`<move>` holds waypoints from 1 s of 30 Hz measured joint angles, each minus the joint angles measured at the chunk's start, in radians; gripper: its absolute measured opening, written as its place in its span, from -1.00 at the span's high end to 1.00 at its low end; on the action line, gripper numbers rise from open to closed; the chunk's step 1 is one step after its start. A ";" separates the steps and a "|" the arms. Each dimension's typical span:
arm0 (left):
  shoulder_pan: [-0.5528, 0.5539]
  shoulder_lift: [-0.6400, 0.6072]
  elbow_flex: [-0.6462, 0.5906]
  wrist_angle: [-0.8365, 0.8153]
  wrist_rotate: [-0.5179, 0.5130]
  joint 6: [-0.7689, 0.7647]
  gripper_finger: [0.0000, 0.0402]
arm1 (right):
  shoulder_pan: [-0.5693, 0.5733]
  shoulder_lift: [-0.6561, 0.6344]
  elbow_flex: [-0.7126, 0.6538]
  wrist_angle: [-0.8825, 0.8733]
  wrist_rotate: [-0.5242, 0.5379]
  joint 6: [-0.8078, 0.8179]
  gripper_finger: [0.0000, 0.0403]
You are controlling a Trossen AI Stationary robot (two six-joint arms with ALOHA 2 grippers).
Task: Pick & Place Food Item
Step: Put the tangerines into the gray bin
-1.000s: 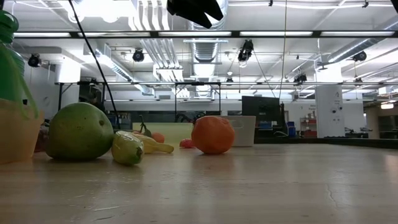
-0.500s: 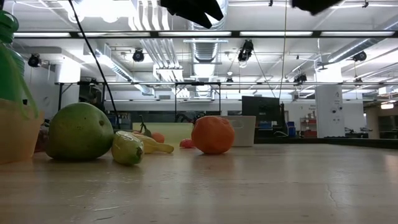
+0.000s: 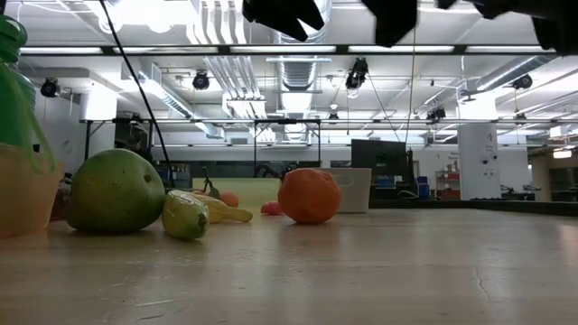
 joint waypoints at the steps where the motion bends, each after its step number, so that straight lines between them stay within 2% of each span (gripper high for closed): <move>1: 0.000 0.000 0.000 0.000 0.000 0.000 -0.70 | -0.009 -0.024 -0.039 0.030 0.000 -0.004 -0.52; 7: 0.000 0.000 0.000 0.000 0.000 0.000 -0.70 | -0.106 -0.229 -0.264 0.084 0.000 -0.004 -0.52; 9: 0.000 0.000 0.000 0.000 0.000 0.000 -0.70 | -0.151 -0.306 -0.313 0.071 -0.008 0.044 -0.52; 14: 0.000 0.000 0.000 0.000 0.000 0.000 -0.70 | -0.240 -0.494 -0.379 -0.084 -0.113 0.063 -0.52; 19: 0.000 0.000 0.000 0.000 0.000 0.000 -0.70 | -0.304 -0.643 -0.325 -0.315 -0.143 0.066 -0.52; 23: 0.000 0.000 0.000 0.000 0.000 0.000 -0.70 | -0.321 -0.774 -0.198 -0.724 -0.243 0.052 -0.52; 26: 0.000 0.000 0.000 -0.001 0.000 0.000 -0.70 | -0.324 -0.818 -0.113 -0.974 -0.238 0.069 -0.52; 30: 0.000 0.000 0.000 0.000 0.000 0.000 -0.70 | -0.321 -0.811 -0.072 -0.980 -0.237 0.063 -0.52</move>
